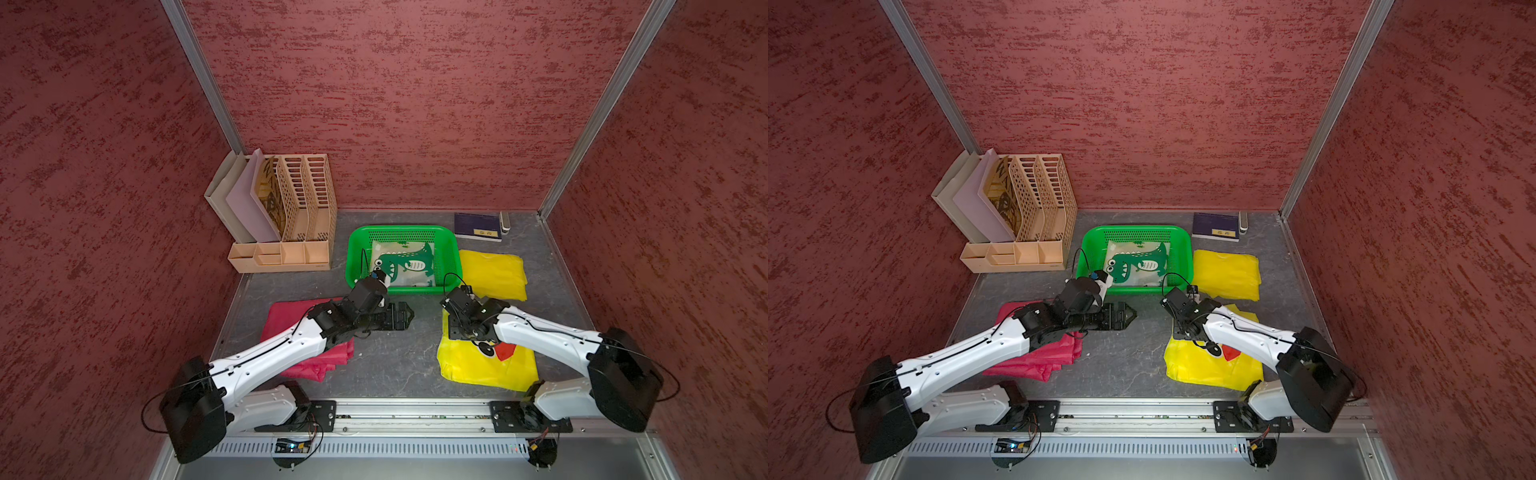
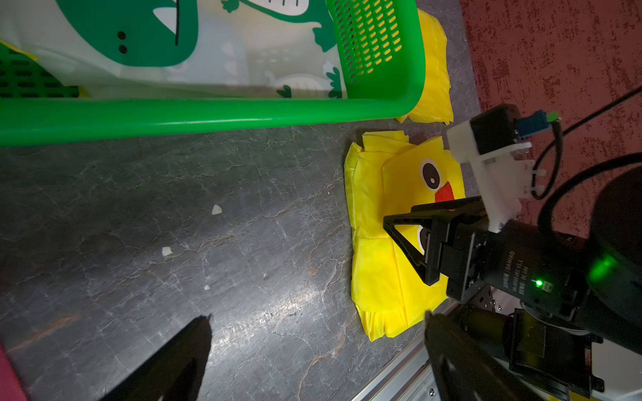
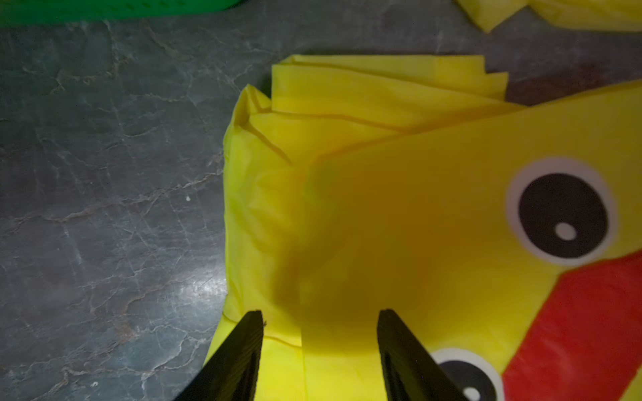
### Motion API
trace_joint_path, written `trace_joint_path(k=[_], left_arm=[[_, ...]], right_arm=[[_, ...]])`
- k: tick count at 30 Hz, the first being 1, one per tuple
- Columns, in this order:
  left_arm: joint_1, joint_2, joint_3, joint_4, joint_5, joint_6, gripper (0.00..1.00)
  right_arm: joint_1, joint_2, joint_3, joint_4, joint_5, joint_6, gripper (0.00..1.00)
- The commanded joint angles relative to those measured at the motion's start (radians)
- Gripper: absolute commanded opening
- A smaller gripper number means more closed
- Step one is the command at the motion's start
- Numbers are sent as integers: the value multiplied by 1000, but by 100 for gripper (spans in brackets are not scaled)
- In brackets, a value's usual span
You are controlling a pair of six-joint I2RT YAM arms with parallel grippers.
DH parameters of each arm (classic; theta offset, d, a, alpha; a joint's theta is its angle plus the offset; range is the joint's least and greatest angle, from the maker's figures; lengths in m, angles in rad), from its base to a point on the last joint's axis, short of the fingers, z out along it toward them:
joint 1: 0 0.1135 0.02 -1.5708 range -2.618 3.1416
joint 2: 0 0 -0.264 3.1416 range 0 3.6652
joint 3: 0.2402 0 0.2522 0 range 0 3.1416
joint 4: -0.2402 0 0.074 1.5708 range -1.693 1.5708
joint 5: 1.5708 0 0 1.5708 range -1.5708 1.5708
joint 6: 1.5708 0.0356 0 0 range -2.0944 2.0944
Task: Put the folded raincoat in the basket
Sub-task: Move the raincoat to the center of the board.
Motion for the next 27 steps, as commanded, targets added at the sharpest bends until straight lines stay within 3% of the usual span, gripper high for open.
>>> trace_joint_path(k=[1, 12, 27], left_arm=[[-18, -19, -27, 34, -23, -2, 100], [-33, -9, -42, 19, -69, -27, 100], [-35, -2, -51, 4, -76, -23, 100]], right_arm=[[-3, 18, -24, 100, -58, -13, 58], [9, 133, -50, 213, -166, -1, 58], [181, 247, 53, 255, -204, 143, 58]])
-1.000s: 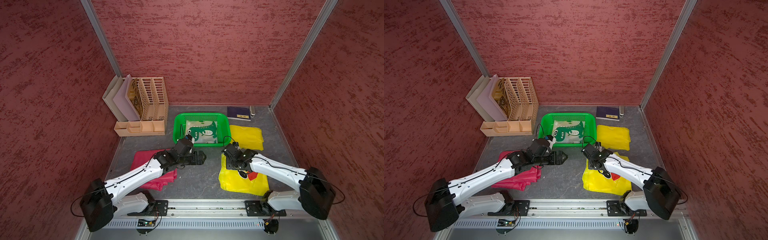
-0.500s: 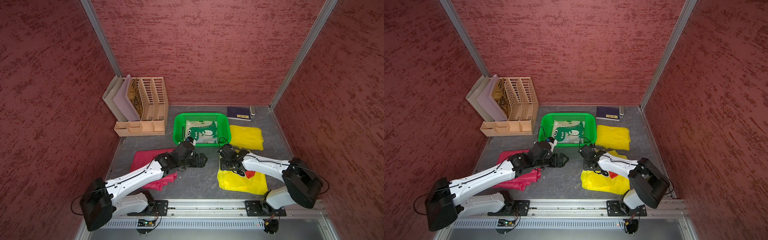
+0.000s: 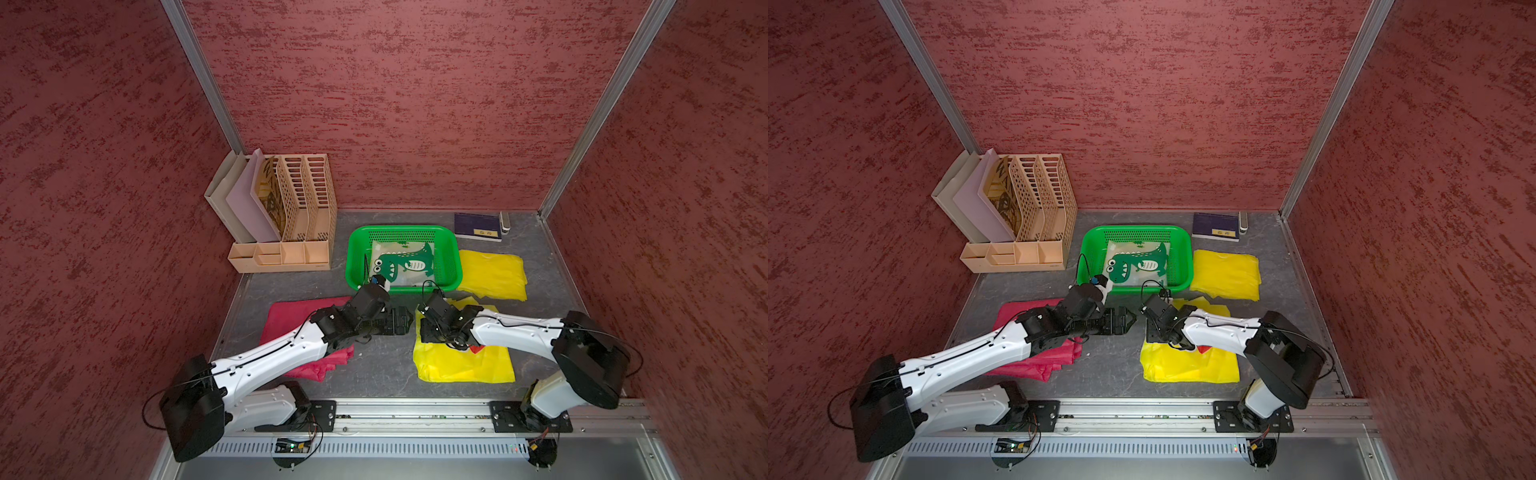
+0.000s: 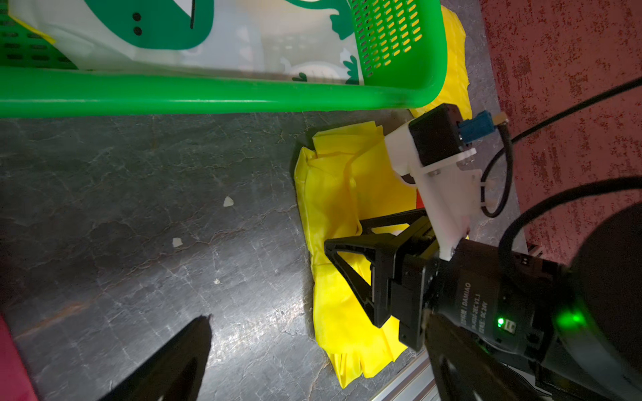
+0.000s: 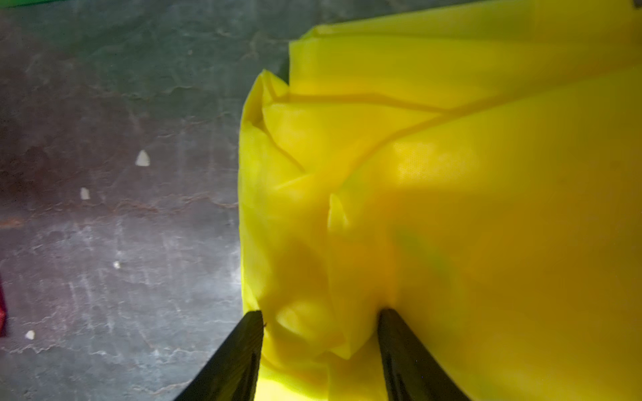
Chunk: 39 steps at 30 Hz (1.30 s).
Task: Put the folded raincoat in the basket
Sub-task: Move the raincoat to the center of the board, then pick up the raincoat from the center of the board.
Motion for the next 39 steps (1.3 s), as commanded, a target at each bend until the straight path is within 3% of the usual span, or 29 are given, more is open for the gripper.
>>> trace_joint_path(k=[1, 10, 17, 22, 25, 28, 39], left_arm=[[-7, -3, -17, -1, -3, 6, 100], [-18, -97, -106, -15, -51, -56, 100], [-5, -213, -166, -45, -68, -84, 100], [-1, -213, -177, -26, -20, -96, 100], [-12, -157, -175, 33, 65, -97, 100], [-41, -83, -143, 25, 80, -110, 100], [-139, 129, -133, 188, 122, -187, 100]], right_arm=[[36, 74, 13, -15, -71, 62, 58], [93, 106, 96, 9, -114, 116, 58], [91, -75, 128, -135, -20, 71, 64], [63, -223, 174, -285, 29, -17, 68], [12, -281, 170, -380, 52, -77, 69], [-61, -334, 128, -444, 70, -134, 69], [-341, -460, -82, -383, -14, -219, 72]])
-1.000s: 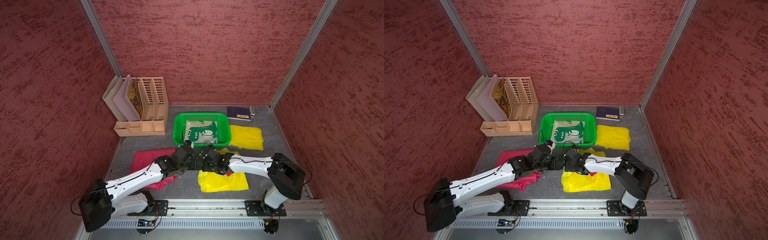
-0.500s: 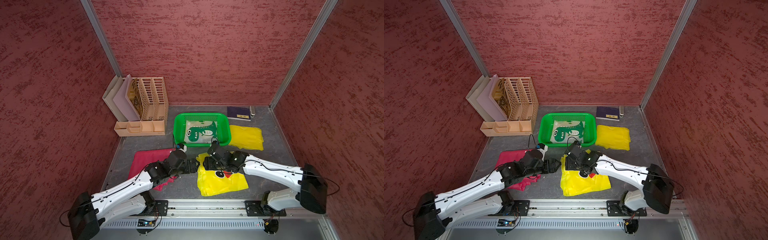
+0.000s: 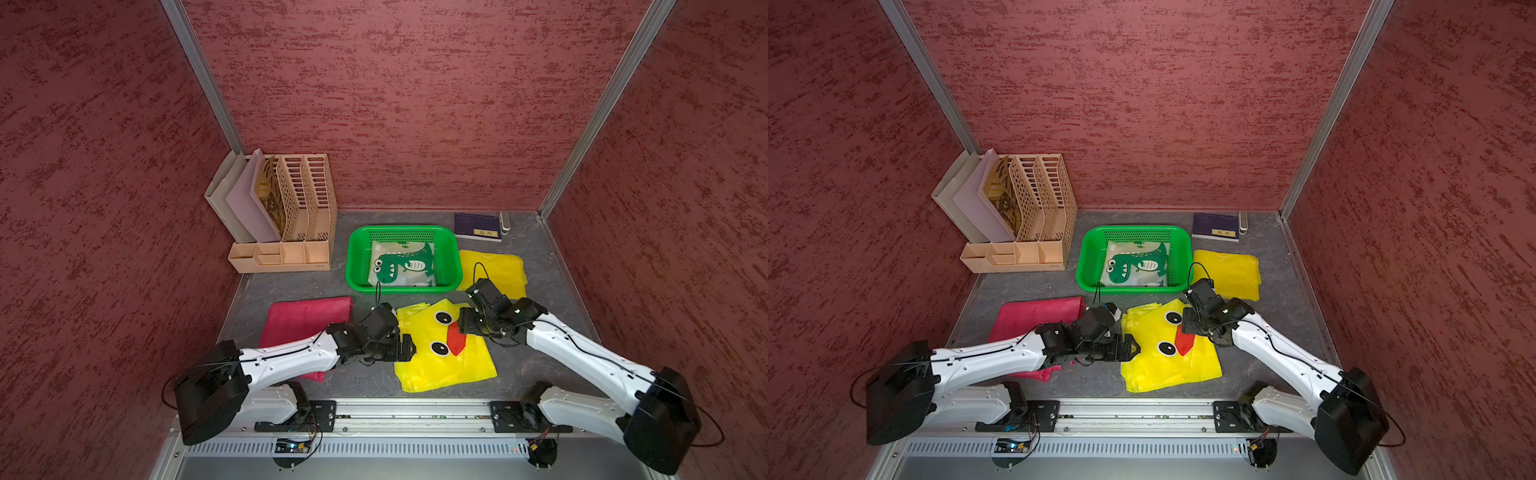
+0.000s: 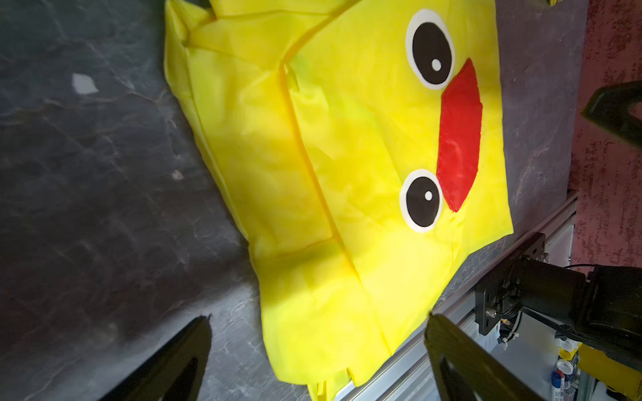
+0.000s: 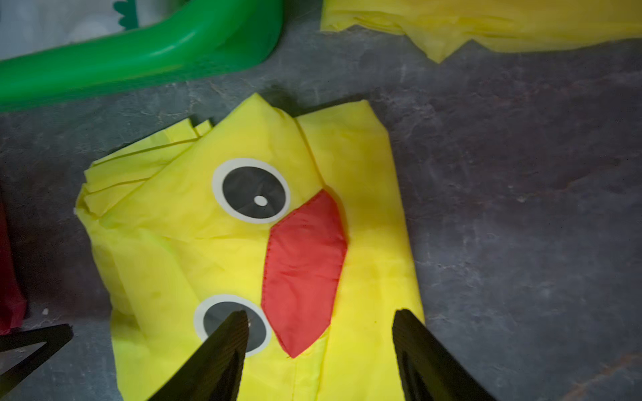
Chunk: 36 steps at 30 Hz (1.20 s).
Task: Put the folded raincoat in the basket
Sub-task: Pick up the raincoat from the center of the board.
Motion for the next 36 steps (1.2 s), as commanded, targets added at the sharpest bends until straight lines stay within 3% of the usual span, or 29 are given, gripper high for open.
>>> trace_joint_path(k=[1, 5, 15, 22, 36], left_arm=[[-17, 26, 15, 101, 13, -39, 100], [-18, 69, 11, 142, 7, -57, 100], [-19, 137, 19, 150, 3, -69, 100], [-17, 135, 21, 107, -27, -64, 100], [-9, 247, 29, 161, 20, -59, 100]], right_arm=[[-54, -13, -37, 32, -38, -47, 72], [-136, 10, -120, 159, -145, -79, 72], [-208, 50, -149, 208, -124, -122, 72], [-221, 92, -176, 249, -145, -141, 72], [-223, 167, -182, 269, -207, -142, 72]])
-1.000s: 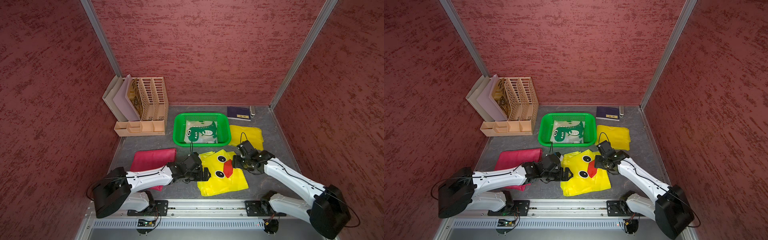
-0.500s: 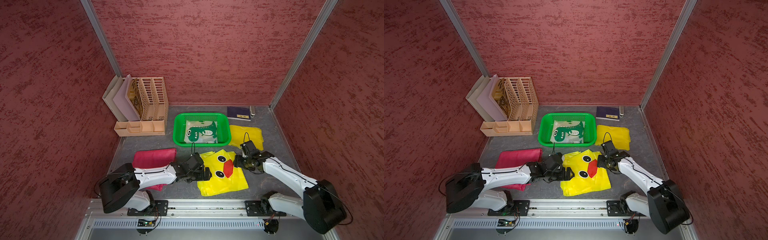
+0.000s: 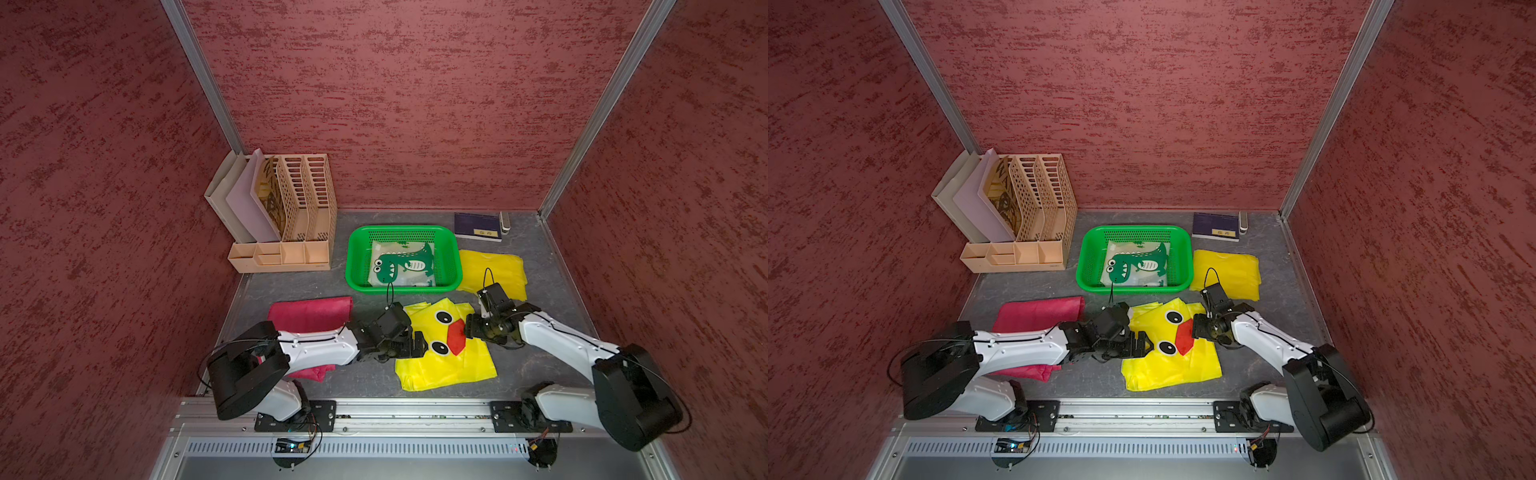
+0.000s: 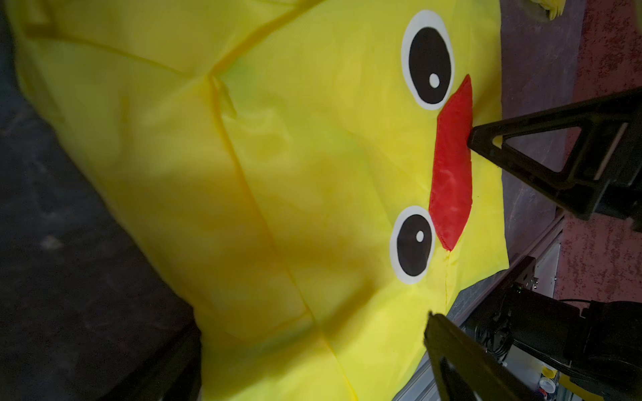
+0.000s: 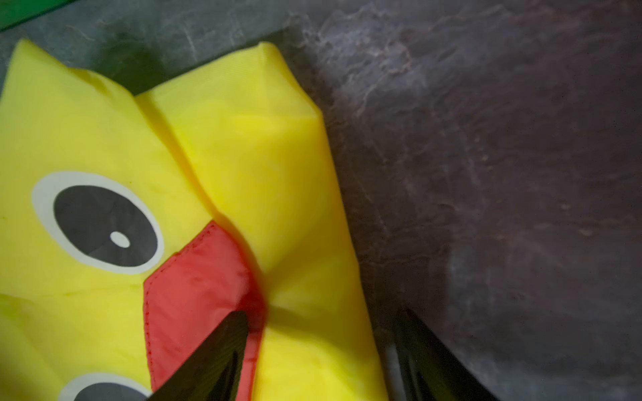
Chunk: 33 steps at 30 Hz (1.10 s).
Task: Put the folded raincoat in the basket
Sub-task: Pick up the raincoat from the center of the board.
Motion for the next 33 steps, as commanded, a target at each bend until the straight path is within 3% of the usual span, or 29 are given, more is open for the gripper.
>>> trace_joint_path(k=[1, 13, 18, 33], left_arm=[[4, 57, -10, -29, 11, -3, 100], [9, 88, -9, -9, 20, 16, 82], [10, 100, 3, 6, 28, 34, 79], [10, 145, 51, -9, 48, 38, 62]], right_arm=[[-10, 12, -7, 14, -31, -5, 72], [-8, -49, -74, 45, -111, 37, 72], [-6, -78, -103, 81, -176, 54, 71], [79, -73, -114, 89, -135, 116, 66]])
